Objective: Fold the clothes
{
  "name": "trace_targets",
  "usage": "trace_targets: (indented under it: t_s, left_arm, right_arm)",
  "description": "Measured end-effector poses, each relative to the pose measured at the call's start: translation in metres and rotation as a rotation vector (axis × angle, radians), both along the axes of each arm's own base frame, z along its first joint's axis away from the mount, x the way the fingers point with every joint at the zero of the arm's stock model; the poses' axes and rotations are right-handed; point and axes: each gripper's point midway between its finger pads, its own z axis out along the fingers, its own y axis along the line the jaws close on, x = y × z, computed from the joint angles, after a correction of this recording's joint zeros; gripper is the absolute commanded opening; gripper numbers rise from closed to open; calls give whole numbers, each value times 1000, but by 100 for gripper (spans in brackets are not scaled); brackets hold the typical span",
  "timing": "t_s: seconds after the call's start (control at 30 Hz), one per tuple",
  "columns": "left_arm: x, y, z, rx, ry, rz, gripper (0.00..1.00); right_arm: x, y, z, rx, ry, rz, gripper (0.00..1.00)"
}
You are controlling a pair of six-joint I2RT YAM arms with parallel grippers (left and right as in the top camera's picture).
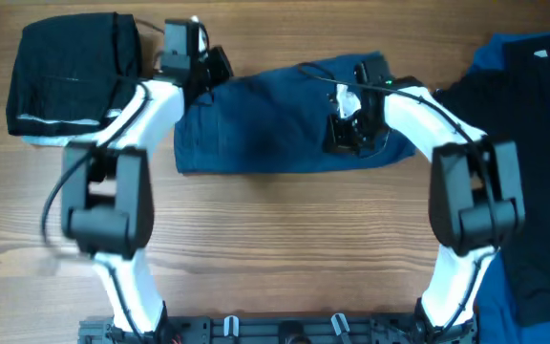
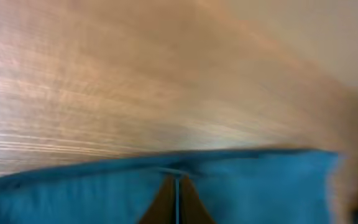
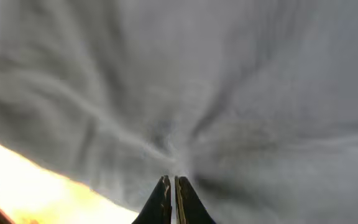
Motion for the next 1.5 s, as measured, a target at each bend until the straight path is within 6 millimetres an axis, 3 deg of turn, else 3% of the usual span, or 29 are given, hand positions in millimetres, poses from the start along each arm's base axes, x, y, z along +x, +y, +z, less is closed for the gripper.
trace_targets:
  t_s: [0.07,0.13,0.17,0.23,0.33,0.43,0.53,0.57,0.7,0.83,1.0,1.03,1.07,1.17,1.23,1.27,1.33,1.43,1.5]
  left_arm:
    - [-20,3,63,-5,-31,-5,4]
    - [-35,5,83,-2,-10,-5,4]
    - [-45,7,82,6,27,-4,4]
    - [-60,14,61,40,126,12,4]
    - [-72,26,22,105,250,43,4]
    - [-72,36,-21,172,334,71,4]
    - [-69,45,-45,225,360,97,4]
    - [-69,49,-56,244,374,107,4]
    - [-68,61,-84,272,418,128,4]
    - [-64,64,-84,293,395,95,4]
    - [-62,67,-83,339,373,55,4]
    - [-60,68,-83,346,367,57,4]
    - [-59,69,-83,353,361,59,4]
    - [-54,76,-77,374,337,78,4]
    - [-51,82,-61,382,306,97,11]
    - [-49,86,-47,381,281,109,25]
    - [-54,93,-9,371,238,140,50]
    - [-74,101,42,356,208,182,79]
    - [-97,105,58,348,250,192,97]
  right_arm:
    - [21,-2,41,-4,-165,17,4]
    - [44,-2,73,-6,-323,16,4]
    - [55,-3,87,-10,-390,12,4]
    - [76,-3,103,-15,-503,7,4]
    - [105,-2,109,-27,-630,-2,6]
    - [140,-7,88,-80,-725,-35,7]
    - [165,-23,49,-190,-754,-90,4]
    - [169,-30,30,-231,-741,-106,4]
    - [187,-53,-17,-320,-757,-161,5]
    - [201,-74,-16,-373,-806,-219,4]
    - [210,-132,-13,-458,-813,-330,5]
    - [211,-135,-13,-461,-813,-334,4]
    - [210,-156,-10,-490,-802,-370,4]
    - [203,-184,12,-526,-783,-415,4]
    - [196,-188,49,-525,-797,-426,5]
    - [194,-186,79,-514,-831,-432,7]
    - [174,-176,120,-483,-824,-403,11]
    - [139,-152,155,-382,-776,-326,12]
    - [117,-128,163,-264,-723,-253,13]
